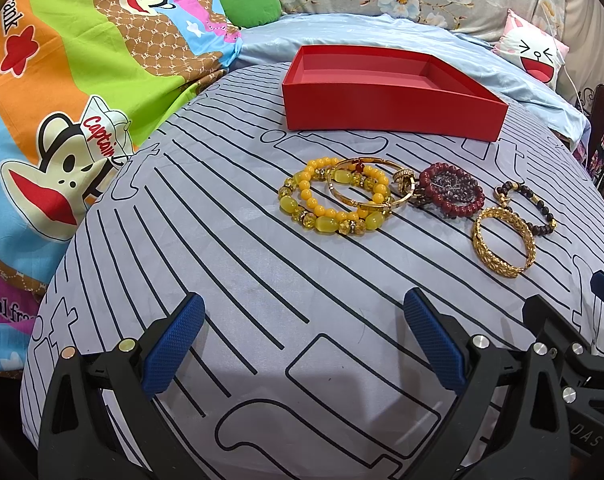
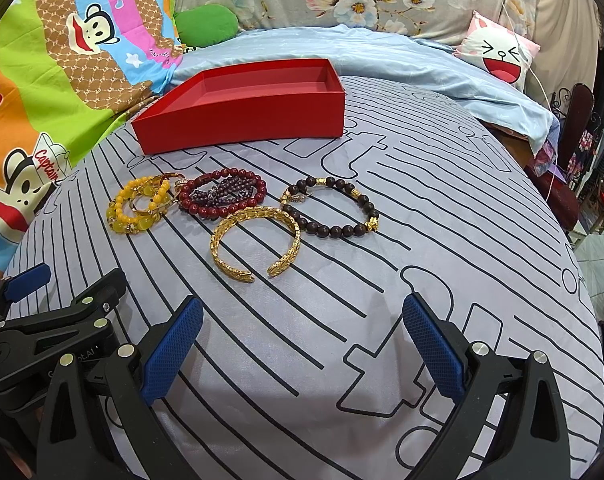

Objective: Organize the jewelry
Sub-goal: 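Move the right tool over the gold twisted cuff bangle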

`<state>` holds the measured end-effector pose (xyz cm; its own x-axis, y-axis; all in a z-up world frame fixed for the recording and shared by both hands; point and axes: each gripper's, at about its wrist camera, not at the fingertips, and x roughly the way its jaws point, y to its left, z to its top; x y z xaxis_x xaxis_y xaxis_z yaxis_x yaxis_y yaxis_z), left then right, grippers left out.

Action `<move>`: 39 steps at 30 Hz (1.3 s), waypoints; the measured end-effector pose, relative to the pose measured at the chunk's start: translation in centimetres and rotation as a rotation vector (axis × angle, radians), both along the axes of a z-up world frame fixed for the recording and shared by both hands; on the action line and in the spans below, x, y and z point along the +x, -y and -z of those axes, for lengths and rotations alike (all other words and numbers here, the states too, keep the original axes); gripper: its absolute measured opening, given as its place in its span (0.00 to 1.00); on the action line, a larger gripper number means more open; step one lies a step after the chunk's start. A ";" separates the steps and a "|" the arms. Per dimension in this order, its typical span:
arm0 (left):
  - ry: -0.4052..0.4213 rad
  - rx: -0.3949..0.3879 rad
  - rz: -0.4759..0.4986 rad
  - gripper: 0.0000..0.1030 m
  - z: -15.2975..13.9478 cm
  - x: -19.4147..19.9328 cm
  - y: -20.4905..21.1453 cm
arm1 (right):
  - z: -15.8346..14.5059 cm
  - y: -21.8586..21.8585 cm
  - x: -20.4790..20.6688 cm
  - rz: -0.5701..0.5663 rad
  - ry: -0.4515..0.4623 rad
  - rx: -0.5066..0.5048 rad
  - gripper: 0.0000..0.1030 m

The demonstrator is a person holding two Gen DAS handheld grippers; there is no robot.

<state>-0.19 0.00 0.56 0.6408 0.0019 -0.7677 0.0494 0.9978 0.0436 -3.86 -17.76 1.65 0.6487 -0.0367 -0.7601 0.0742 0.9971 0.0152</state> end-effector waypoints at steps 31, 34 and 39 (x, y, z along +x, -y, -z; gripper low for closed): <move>-0.016 -0.077 -0.061 0.93 -1.3 2.1 -3.6 | 0.2 -1.9 5.2 -0.098 -0.051 0.084 0.70; -0.018 -0.076 -0.065 0.93 -1.2 2.3 -3.7 | 0.5 -2.4 5.6 -0.107 -0.055 0.071 0.66; -0.021 -0.082 -0.062 0.93 -1.1 2.5 -3.7 | 0.7 -2.6 5.7 -0.111 -0.049 0.043 0.60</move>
